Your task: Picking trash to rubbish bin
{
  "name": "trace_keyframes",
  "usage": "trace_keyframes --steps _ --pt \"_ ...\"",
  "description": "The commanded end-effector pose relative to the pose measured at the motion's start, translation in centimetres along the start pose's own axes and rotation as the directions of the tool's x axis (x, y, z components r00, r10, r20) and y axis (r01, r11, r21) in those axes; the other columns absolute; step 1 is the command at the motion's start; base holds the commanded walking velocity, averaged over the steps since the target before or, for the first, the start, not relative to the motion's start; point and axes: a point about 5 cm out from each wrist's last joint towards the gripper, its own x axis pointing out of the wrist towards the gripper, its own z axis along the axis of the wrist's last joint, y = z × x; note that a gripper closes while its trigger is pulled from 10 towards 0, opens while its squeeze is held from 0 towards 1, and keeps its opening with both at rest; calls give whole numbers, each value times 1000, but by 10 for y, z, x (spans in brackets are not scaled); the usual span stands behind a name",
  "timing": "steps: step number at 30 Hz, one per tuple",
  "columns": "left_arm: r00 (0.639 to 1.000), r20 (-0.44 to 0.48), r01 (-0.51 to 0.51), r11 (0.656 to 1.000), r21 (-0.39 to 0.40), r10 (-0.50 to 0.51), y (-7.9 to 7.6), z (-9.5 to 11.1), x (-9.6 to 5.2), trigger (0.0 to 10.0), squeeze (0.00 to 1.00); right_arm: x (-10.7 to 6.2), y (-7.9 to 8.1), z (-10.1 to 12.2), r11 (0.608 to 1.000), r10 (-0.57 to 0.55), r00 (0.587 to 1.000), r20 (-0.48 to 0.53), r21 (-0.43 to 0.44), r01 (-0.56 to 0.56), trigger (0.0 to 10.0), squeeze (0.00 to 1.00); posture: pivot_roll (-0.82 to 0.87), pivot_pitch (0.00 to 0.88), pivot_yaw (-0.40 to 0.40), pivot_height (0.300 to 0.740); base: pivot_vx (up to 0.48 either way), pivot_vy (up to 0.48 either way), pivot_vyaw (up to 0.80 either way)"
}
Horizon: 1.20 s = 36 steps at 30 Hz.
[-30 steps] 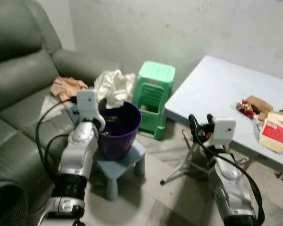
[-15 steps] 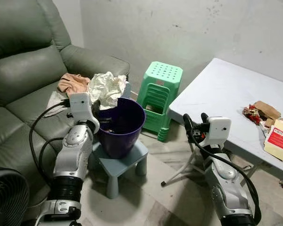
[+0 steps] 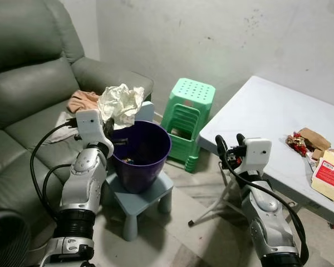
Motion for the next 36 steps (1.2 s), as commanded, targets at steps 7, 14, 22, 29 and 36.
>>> trace_keyframes --steps 7,14,22,29,36 --pt "1000 0 -19 1000 14 19 -5 3 3 10000 0 3 -4 3 1000 6 1000 -4 -23 -6 10000 0 49 0 -139 740 282 0 0" --pt "999 -21 -39 998 42 40 -8 -1 5 10000 0 3 -4 4 999 30 1000 -9 -33 -31 10000 0 44 0 -141 740 0 0 188" --pt "997 -16 -68 996 56 69 -7 -1 5 10000 0 2 -4 4 999 26 1000 -6 -22 -26 10000 0 45 0 -142 740 0 0 299" --pt "996 -29 -77 995 67 79 -6 -2 5 10000 0 3 -5 4 999 26 1000 -7 -35 -26 10000 0 44 0 -145 740 0 0 0" --pt "997 -27 -75 995 62 77 -7 -3 5 10000 0 3 -6 5 999 21 1000 -7 -28 -21 10000 0 43 0 -148 740 0 0 0"
